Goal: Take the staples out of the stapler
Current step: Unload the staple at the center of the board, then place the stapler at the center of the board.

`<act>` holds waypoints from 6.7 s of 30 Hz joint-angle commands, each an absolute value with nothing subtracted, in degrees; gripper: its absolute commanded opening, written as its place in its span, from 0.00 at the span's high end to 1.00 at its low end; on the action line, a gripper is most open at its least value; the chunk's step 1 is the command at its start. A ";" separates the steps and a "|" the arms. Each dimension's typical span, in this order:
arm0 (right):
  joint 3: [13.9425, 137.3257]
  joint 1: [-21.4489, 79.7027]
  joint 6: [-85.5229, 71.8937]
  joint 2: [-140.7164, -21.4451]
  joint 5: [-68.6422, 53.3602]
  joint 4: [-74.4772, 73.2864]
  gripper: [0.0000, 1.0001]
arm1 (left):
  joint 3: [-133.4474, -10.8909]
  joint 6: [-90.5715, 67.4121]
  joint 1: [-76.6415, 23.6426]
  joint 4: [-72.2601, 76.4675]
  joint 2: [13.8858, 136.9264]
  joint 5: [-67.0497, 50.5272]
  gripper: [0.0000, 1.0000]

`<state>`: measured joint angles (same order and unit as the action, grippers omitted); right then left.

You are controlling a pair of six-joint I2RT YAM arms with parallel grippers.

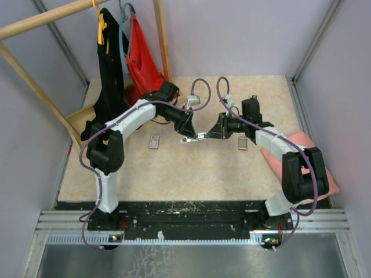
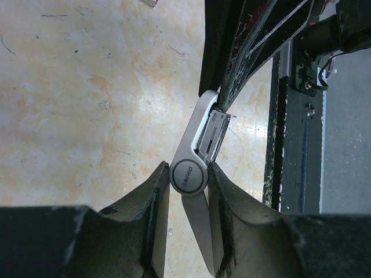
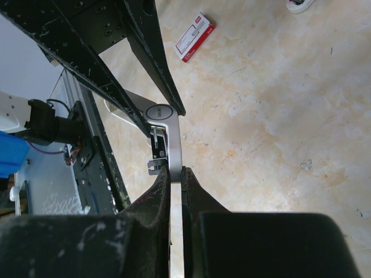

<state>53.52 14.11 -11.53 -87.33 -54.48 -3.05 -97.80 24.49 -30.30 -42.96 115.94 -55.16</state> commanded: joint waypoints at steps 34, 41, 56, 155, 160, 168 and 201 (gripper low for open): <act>55.47 7.46 -8.15 -81.43 -52.07 -2.55 0.40 | -93.16 21.71 -31.79 -29.74 112.14 -36.42 1.00; 54.53 0.82 -13.40 -80.50 -50.37 1.00 0.34 | -86.42 23.47 -33.82 -20.75 109.96 -26.23 1.00; 53.08 -7.76 -18.82 -79.44 -43.65 3.69 0.33 | -66.29 35.49 -47.61 5.62 103.22 1.68 1.00; 46.85 2.20 7.53 -67.04 -55.84 4.32 0.35 | -74.88 22.32 -36.05 -17.68 97.06 -29.76 1.00; 45.23 5.23 23.20 -62.04 -56.80 -2.78 0.31 | -74.76 24.25 -32.84 -22.02 95.25 -37.16 1.00; 38.97 12.83 55.24 -56.89 -59.29 -8.51 0.32 | -77.66 28.01 -32.39 -31.47 98.09 -50.41 1.00; 39.68 36.57 61.24 -68.86 -39.37 -2.55 0.34 | -82.35 32.78 -36.79 -41.55 107.36 -54.16 1.00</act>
<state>38.70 35.59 63.61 -68.55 -38.98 -7.22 -81.71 30.94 -36.05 -40.40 108.20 -53.43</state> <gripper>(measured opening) 0.681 0.327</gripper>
